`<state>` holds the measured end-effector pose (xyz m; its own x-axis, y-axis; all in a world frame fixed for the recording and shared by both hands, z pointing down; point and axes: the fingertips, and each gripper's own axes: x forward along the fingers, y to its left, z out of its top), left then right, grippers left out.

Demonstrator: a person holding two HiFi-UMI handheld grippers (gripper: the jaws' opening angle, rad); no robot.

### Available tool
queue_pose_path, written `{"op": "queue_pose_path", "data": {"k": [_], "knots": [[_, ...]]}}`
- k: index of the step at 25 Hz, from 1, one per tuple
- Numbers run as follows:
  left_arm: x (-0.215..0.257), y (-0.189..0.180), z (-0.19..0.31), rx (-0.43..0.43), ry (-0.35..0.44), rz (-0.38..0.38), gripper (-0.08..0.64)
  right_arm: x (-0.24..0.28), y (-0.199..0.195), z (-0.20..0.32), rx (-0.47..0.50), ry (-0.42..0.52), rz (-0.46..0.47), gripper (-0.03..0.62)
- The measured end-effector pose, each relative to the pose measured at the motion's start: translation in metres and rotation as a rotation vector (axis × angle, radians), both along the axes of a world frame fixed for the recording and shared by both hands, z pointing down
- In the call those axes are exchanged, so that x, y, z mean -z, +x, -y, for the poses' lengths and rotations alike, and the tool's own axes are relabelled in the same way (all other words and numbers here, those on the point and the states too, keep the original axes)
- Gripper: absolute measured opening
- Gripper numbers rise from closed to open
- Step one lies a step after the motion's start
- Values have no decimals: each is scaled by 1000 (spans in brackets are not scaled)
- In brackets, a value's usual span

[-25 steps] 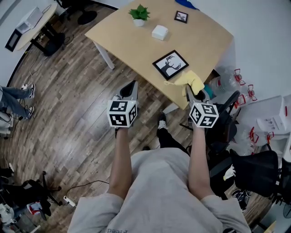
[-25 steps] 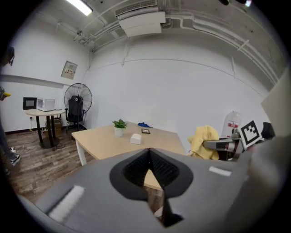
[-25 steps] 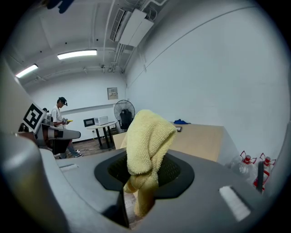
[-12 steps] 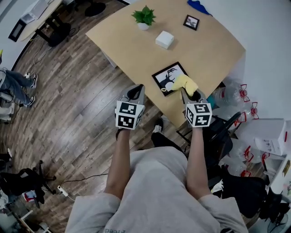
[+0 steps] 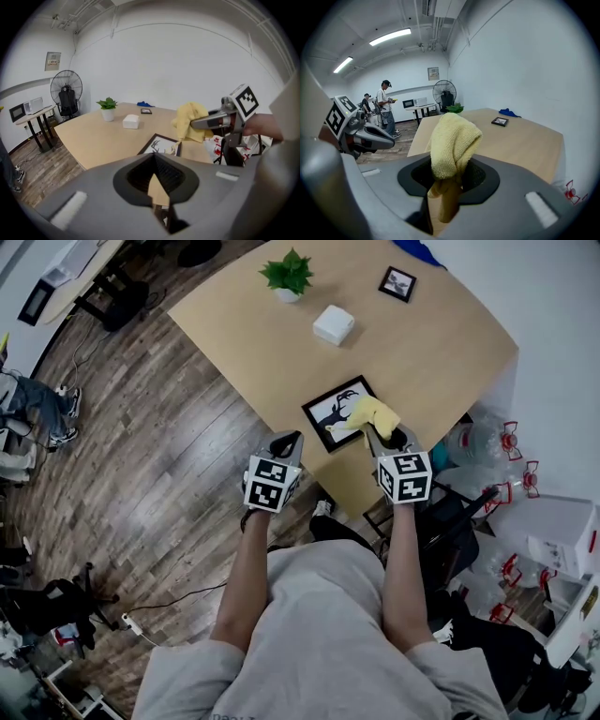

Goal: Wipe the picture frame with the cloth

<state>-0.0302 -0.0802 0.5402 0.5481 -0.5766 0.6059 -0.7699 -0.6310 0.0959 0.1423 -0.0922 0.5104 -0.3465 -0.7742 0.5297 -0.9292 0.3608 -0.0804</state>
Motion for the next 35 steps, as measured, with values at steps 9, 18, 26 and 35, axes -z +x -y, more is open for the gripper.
{"op": "queue_pose_path", "data": {"k": [9,18,26,35], "knots": [[-49,19,-1,-6,-103,45,51,-13,9,25,94,-32,44,115],[-79,42,-1,-84,-153,72,51,-26,-12,40,205,-32,-57,115],[-103,55,15,-158,-189,101,51,-41,-24,62,310,-71,-75,117],[-121,64,21,-238,-221,130,51,-56,-50,95,439,-118,-105,117]]}}
